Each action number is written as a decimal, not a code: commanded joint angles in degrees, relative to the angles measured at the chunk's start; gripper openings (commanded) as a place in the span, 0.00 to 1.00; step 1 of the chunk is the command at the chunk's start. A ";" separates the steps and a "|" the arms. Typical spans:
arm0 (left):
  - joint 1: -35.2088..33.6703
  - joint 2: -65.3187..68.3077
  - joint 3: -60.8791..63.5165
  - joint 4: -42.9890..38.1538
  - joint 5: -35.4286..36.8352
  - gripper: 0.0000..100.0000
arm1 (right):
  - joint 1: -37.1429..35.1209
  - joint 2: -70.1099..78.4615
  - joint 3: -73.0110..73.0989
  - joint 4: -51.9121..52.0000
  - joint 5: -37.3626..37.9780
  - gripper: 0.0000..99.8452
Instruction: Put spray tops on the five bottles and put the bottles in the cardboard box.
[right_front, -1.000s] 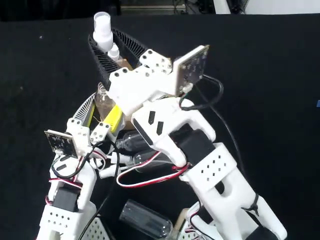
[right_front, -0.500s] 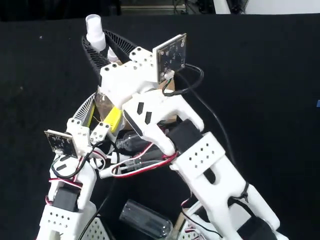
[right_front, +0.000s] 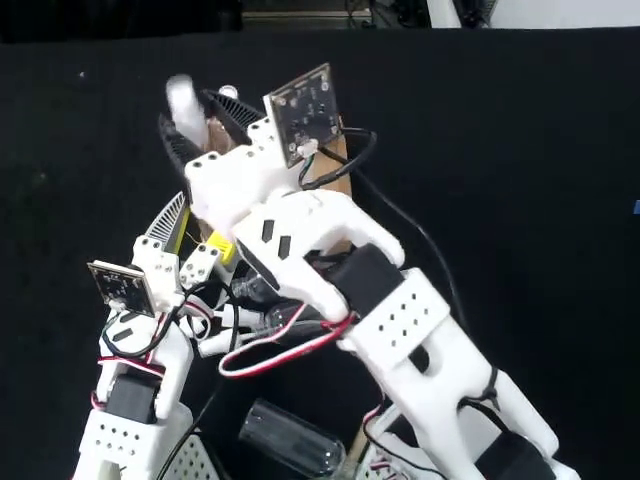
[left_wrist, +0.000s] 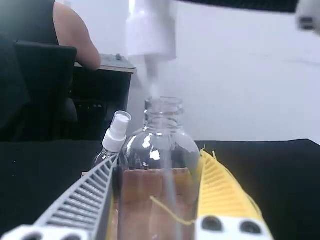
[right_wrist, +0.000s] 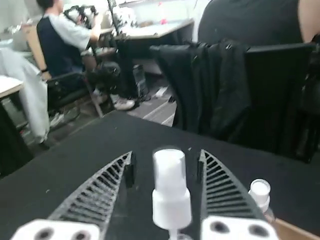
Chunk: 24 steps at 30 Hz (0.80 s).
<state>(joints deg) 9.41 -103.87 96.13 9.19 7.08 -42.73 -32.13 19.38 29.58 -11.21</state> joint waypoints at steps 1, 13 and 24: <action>-0.57 -0.62 1.27 -1.41 0.18 0.03 | -1.85 -0.48 -8.92 8.44 -0.26 0.16; -0.57 -0.62 1.27 -1.32 0.18 0.03 | 10.73 -6.73 -23.25 32.00 1.41 0.15; -0.48 -0.62 1.27 -3.52 0.18 0.03 | 37.71 -12.53 0.75 32.79 7.38 0.07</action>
<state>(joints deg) 9.41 -103.87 96.13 8.66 7.08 -10.99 -42.77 12.88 67.03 -4.18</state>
